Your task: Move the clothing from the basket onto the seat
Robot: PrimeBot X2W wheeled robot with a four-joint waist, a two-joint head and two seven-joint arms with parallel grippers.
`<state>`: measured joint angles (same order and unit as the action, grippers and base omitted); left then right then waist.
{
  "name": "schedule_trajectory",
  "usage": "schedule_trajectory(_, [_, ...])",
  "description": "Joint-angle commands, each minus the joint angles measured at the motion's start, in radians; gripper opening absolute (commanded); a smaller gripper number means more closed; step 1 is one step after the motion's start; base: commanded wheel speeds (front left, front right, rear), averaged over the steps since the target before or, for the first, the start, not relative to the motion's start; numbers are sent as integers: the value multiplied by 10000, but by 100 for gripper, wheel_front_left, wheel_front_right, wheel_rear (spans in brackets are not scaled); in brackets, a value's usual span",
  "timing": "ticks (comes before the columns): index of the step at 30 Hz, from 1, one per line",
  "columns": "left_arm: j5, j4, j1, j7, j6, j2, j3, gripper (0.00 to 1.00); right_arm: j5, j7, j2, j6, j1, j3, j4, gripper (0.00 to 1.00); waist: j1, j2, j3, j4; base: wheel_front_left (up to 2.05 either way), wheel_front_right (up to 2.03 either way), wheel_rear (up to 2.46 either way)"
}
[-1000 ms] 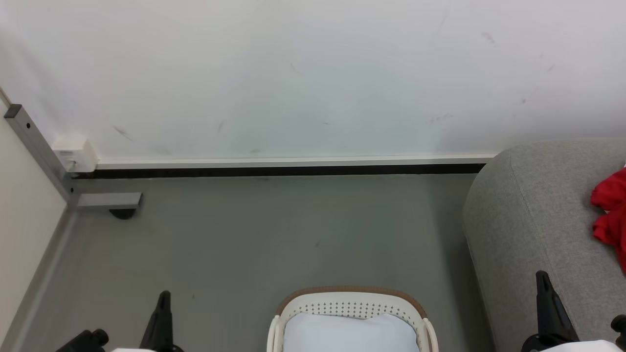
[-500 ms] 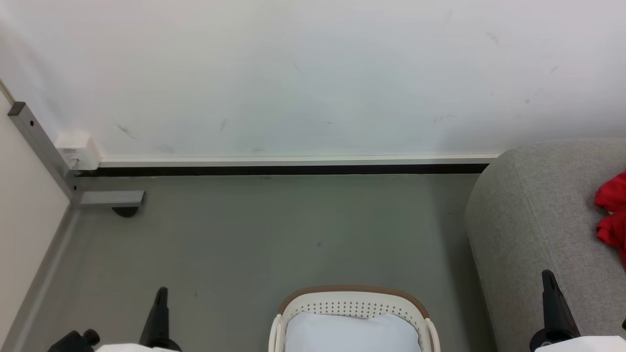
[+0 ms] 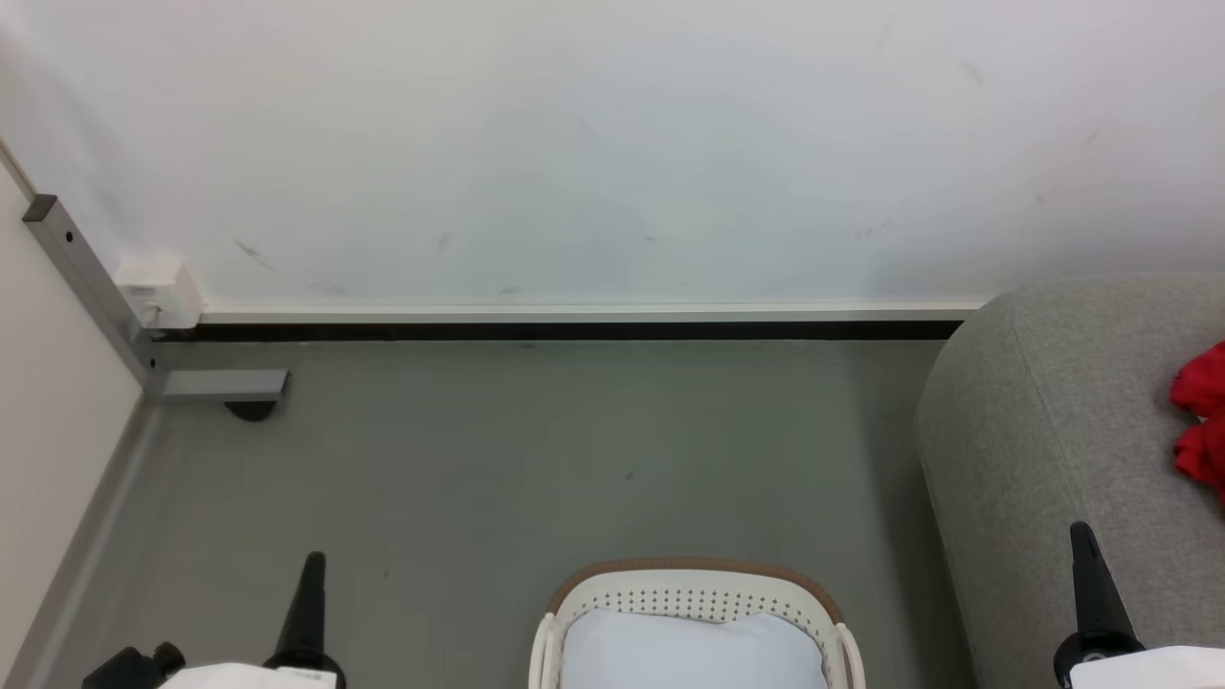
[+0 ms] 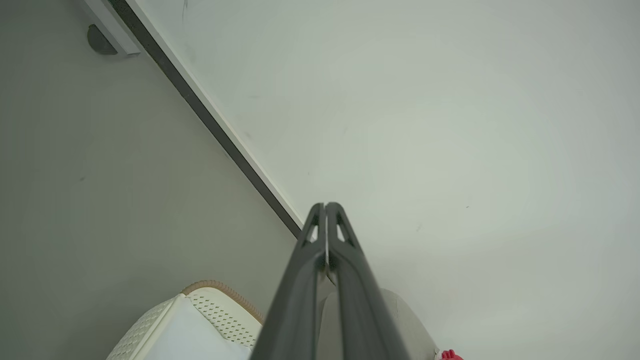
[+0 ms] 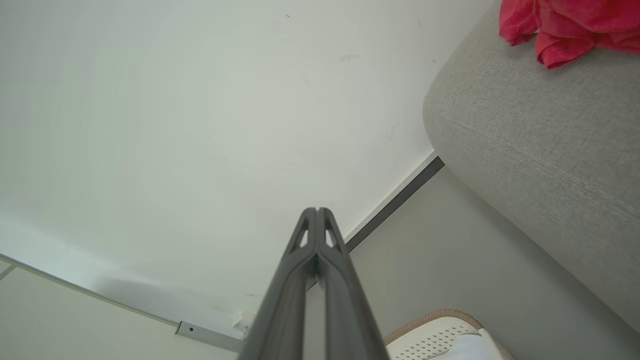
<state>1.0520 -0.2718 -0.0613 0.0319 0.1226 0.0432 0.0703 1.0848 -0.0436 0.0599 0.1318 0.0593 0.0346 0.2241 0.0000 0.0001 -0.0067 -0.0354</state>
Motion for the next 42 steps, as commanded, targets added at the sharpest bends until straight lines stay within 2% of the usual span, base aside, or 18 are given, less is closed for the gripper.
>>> schedule_trajectory(1, [279,133,-195,-58,25,75,65,0,251,42,69,-9,211,43,-63,0,0,-1,1,4,0,0,0])
schedule_trajectory(42, [3988,235,-415,-1050,90,99,349,0,3821,1050,26,-16,448,499,129,0,0,-1,62,223,0,0,0])
